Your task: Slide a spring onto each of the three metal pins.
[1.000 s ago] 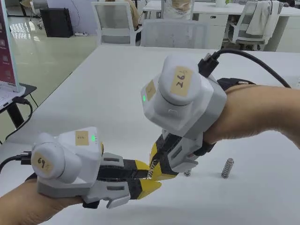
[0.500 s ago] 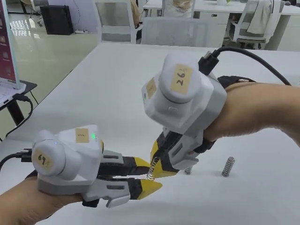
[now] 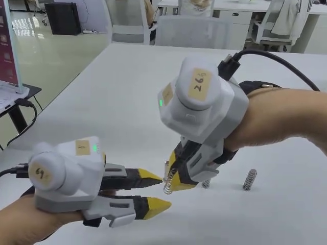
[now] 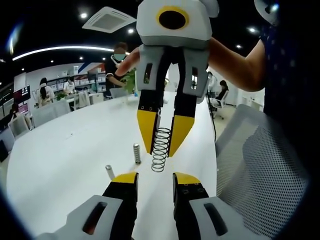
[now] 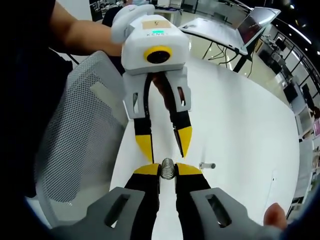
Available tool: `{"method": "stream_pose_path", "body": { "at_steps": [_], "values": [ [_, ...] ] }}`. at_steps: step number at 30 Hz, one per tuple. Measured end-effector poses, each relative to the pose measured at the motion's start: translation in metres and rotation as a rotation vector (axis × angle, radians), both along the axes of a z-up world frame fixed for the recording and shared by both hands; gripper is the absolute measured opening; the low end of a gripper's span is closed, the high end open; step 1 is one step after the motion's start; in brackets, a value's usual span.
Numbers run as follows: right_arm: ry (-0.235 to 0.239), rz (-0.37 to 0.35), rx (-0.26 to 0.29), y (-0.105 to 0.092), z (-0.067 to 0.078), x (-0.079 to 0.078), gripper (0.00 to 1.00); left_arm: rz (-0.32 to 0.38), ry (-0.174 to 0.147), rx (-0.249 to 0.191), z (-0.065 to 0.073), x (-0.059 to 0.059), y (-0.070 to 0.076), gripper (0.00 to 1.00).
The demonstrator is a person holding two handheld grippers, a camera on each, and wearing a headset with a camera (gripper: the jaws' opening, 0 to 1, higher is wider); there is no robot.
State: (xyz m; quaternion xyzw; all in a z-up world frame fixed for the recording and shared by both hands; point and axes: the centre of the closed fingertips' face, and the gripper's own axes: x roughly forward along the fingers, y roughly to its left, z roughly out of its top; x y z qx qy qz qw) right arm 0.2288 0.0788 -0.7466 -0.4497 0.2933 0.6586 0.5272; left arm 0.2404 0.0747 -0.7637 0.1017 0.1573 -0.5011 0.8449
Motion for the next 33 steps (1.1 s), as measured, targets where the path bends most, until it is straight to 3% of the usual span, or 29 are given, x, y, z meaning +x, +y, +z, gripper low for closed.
{"method": "stream_pose_path", "body": {
  "at_steps": [21, 33],
  "values": [
    [-0.003, -0.028, -0.018, -0.009, -0.005, 0.010, 0.08, 0.081, 0.033, 0.011, -0.013, 0.005, 0.018, 0.46],
    [-0.024, -0.057, -0.037, -0.017, -0.008, 0.028, 0.08, 0.112, 0.056, 0.008, -0.019, 0.002, 0.024, 0.55]
  ]
}}
